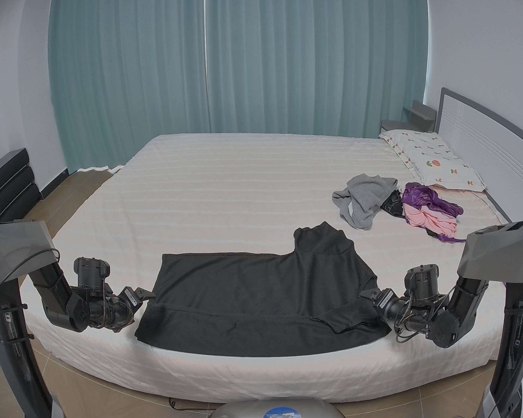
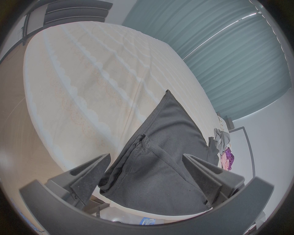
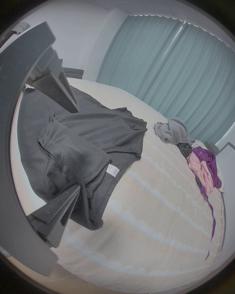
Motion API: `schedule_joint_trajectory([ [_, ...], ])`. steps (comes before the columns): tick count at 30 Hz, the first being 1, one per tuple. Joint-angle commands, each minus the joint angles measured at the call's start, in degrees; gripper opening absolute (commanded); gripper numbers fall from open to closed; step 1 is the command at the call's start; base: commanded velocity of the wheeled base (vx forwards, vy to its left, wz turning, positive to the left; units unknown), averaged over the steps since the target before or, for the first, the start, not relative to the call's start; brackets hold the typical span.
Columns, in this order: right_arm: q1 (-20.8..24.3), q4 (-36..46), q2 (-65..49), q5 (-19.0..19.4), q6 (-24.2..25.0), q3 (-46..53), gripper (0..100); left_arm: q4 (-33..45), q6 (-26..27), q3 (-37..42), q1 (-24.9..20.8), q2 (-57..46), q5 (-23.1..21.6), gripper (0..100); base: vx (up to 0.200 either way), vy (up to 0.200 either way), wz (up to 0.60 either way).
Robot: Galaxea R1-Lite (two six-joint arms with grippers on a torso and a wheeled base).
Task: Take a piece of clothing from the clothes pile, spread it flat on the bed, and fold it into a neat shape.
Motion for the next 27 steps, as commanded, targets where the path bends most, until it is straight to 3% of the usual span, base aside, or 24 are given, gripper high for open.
schedule_joint_trajectory([
  [1, 0.02, 0.06, 0.27, -0.01, 0.69, -0.15, 100, -0.03, -0.01, 0.0, 0.02, 0.04, -0.01, 100, 0.0, 0.0, 0.0],
  [11, 0.37, -1.25, 0.8, -0.01, 0.86, -0.67, 100, -0.03, 0.08, 0.0, -0.07, 0.04, -0.01, 100, 0.0, 0.0, 0.0],
  [18, -0.51, -6.26, -3.25, -0.36, 0.86, 1.08, 100, -0.03, 0.08, 0.0, -0.07, 0.04, -0.01, 100, 0.0, 0.0, 0.0],
  [27, 0.28, -6.44, -7.9, 0.16, 0.42, 3.11, 100, -0.03, 0.08, -0.09, -0.07, 0.04, -0.01, 100, 0.0, 0.0, 0.0],
])
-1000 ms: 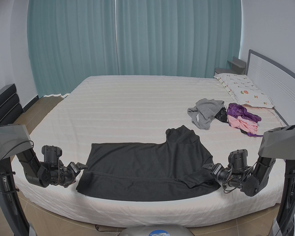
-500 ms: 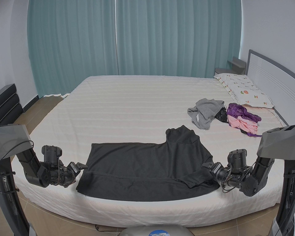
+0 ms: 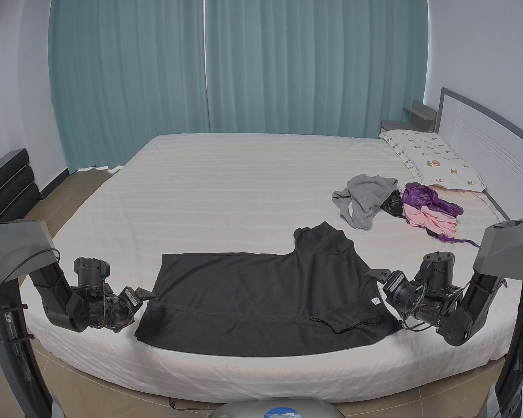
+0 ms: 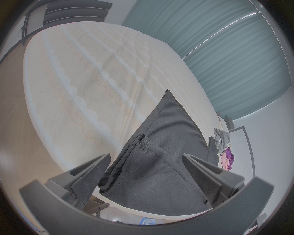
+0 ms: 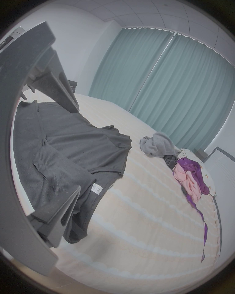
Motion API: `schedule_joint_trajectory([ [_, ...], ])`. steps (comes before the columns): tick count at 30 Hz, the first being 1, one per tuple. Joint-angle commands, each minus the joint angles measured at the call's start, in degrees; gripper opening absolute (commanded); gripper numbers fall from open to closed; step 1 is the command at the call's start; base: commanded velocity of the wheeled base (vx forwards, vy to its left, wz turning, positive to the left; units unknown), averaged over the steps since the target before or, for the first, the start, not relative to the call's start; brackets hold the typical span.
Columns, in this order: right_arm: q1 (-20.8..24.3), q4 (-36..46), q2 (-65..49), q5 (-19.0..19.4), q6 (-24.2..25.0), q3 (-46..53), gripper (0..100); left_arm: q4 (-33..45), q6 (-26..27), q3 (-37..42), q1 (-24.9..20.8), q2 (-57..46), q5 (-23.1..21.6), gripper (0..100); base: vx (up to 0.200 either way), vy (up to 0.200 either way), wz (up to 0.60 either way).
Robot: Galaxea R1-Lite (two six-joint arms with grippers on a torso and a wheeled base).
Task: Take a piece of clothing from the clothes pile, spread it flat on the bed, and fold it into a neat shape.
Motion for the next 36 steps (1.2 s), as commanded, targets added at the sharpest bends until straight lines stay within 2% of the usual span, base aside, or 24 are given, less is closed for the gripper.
schedule_joint_trajectory([
  [1, 1.75, -0.3, 1.57, 0.24, -0.09, -0.34, 100, -0.03, -0.03, 0.0, 0.1, 0.04, -0.01, 100, 0.0, 0.0, 0.0],
  [6, 2.63, 0.32, 7.63, -0.47, -1.32, -2.44, 100, -0.03, -0.03, 0.0, 0.01, 0.04, -0.01, 100, 0.0, 0.0, 0.0],
  [8, 2.36, 0.49, 9.65, -0.73, -3.34, -2.62, 100, -0.03, -0.03, 0.0, 0.1, 0.13, -0.01, 100, 0.0, 0.0, 0.0],
  [13, 2.19, 0.49, 11.5, -0.82, -4.75, -2.27, 100, -0.03, 0.06, 0.0, 0.01, 0.13, -0.01, 100, 0.0, 0.0, 0.0],
  [17, 2.1, 0.49, 12.03, -2.49, -6.33, -2.18, 100, -0.03, 0.06, 0.0, 0.01, 0.13, -0.01, 100, 0.0, 0.0, 0.0],
  [30, 2.01, 1.2, 12.55, -3.02, -6.51, -2.01, 100, -0.03, 0.15, 0.09, 0.01, 0.13, -0.01, 100, 0.0, 0.0, 0.0],
  [36, 2.01, 2.34, 12.82, -5.21, -6.59, -2.62, 100, -0.03, 0.32, 0.09, 0.01, 0.13, -0.01, 100, 0.0, 0.0, 0.0],
])
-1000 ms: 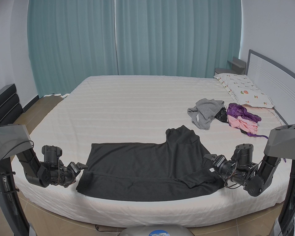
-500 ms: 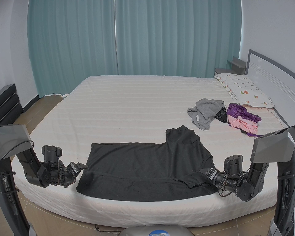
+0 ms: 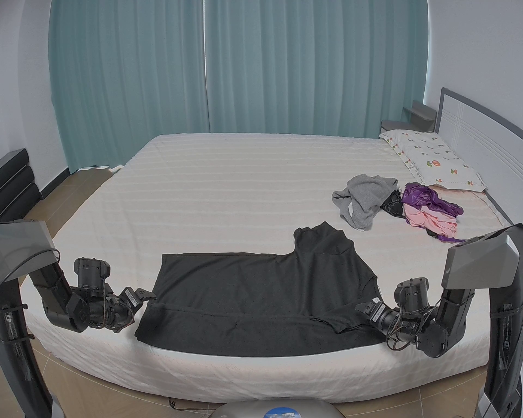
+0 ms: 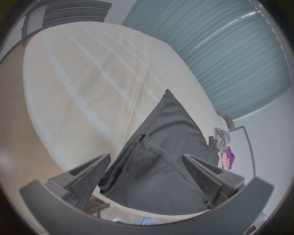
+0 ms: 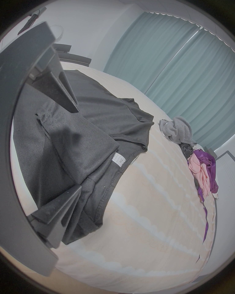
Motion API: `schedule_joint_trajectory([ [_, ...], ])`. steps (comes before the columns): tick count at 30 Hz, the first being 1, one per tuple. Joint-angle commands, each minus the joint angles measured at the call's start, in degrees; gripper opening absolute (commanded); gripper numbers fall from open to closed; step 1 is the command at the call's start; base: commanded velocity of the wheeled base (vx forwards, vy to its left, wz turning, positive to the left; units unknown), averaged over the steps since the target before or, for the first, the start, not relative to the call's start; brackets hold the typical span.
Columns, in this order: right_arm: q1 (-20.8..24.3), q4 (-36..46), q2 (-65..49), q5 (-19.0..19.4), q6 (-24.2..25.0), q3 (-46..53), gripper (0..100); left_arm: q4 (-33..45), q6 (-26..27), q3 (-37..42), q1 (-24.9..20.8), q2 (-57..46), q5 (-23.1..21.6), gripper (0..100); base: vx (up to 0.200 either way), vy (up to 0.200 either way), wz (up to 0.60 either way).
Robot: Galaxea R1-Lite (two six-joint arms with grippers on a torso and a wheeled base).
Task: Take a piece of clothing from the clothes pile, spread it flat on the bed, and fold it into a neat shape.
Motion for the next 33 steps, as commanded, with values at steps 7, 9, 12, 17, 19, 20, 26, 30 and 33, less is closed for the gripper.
schedule_joint_trajectory([
  [7, -0.34, 0.07, 0.52, -0.49, 0.06, -1.8, 0, -0.03, 0.07, -0.06, 0.01, 0.09, -0.01, 100, 0.0, 0.0, 0.0],
  [9, -0.34, 0.07, 0.35, -0.49, 0.15, -1.62, 0, -0.03, -0.02, -0.06, 0.01, 0.09, -0.01, 100, 0.0, 0.0, 0.0],
  [12, -0.51, 0.07, 0.08, -0.49, 0.15, -1.45, 0, -0.03, 0.07, -0.06, 0.01, 0.09, -0.01, 100, 0.0, 0.0, 0.0],
  [17, -0.87, -0.02, -0.62, -0.49, 0.33, -1.1, 0, -0.03, 0.07, 0.03, 0.01, 0.09, -0.01, 100, 0.0, 0.0, 0.0],
  [19, -0.87, -0.1, -1.85, -0.41, 0.42, -0.57, 0, -0.03, 0.07, 0.03, 0.01, 0.09, -0.01, 100, 0.0, 0.0, 0.0],
  [20, -0.87, -0.1, -2.73, -0.32, 0.42, -0.22, 0, -0.03, 0.07, -0.06, 0.01, 0.09, -0.01, 100, 0.0, 0.0, 0.0],
  [26, -0.25, 0.25, -8.09, 0.38, 0.42, 2.6, 0, -0.03, -0.02, -0.06, 0.01, 0.09, -0.01, 100, 0.0, 0.0, 0.0],
  [30, -0.25, 2.71, -13.19, 0.56, 0.33, 4.35, 0, -0.03, -0.11, -0.06, 0.01, 0.09, -0.01, 100, 0.0, 0.0, 0.0],
  [33, -0.16, 5.7, -15.74, 1.79, 0.42, 6.46, 0, -0.03, -0.2, -0.06, 0.01, 0.09, -0.01, 100, 0.0, 0.0, 0.0],
])
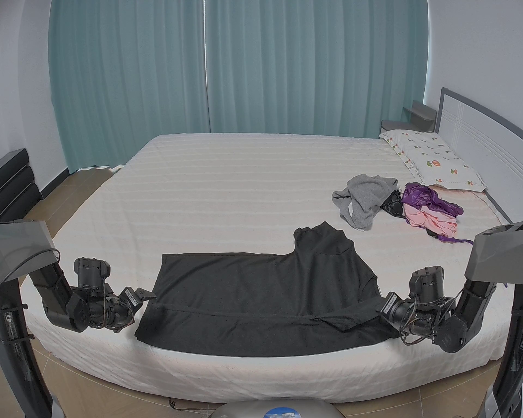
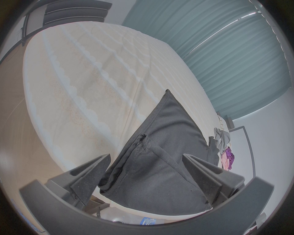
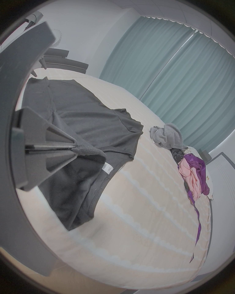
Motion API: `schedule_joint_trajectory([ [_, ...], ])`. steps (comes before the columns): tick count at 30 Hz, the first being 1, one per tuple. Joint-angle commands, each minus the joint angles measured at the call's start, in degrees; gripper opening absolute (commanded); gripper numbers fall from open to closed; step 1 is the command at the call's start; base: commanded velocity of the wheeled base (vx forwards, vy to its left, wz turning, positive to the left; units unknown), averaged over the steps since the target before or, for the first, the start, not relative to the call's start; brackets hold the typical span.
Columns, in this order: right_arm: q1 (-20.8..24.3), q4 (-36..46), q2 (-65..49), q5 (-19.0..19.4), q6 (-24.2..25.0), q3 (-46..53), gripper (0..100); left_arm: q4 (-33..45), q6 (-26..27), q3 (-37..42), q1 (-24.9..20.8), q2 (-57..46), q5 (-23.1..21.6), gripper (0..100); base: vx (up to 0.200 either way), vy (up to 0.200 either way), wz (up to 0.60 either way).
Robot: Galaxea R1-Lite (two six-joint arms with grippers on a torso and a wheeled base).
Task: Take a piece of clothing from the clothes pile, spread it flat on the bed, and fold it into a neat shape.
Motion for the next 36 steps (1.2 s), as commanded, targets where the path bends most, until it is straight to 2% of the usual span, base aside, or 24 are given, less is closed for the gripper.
schedule_joint_trajectory([
  [1, 0.17, 2.42, -6.19, 0.97, 0.03, 2.9, 0, -0.03, -0.11, 0.0, 0.01, 0.06, -0.01, 100, 0.0, 0.0, 0.0],
  [16, 1.31, 2.86, -4.35, 1.41, -0.24, 9.58, 0, -0.03, -0.11, 0.09, 0.01, 0.06, -0.01, 100, 0.0, 0.0, 0.0],
  [17, 1.31, 2.86, -3.99, 1.41, -0.33, 9.76, 100, -0.03, -0.11, 0.09, 0.01, 0.06, -0.01, 100, 0.0, 0.0, 0.0],
  [25, 0.69, 2.24, -2.32, 1.33, -5.33, 8.09, 100, -0.03, -0.2, 0.09, 0.01, -0.02, -0.01, 100, 0.0, 0.0, 0.0],
  [36, -0.1, 5.58, -2.85, 1.33, -5.77, -2.55, 100, -0.82, -0.64, 0.09, 0.37, -0.38, 0.25, 100, 0.0, 0.0, 0.0],
])
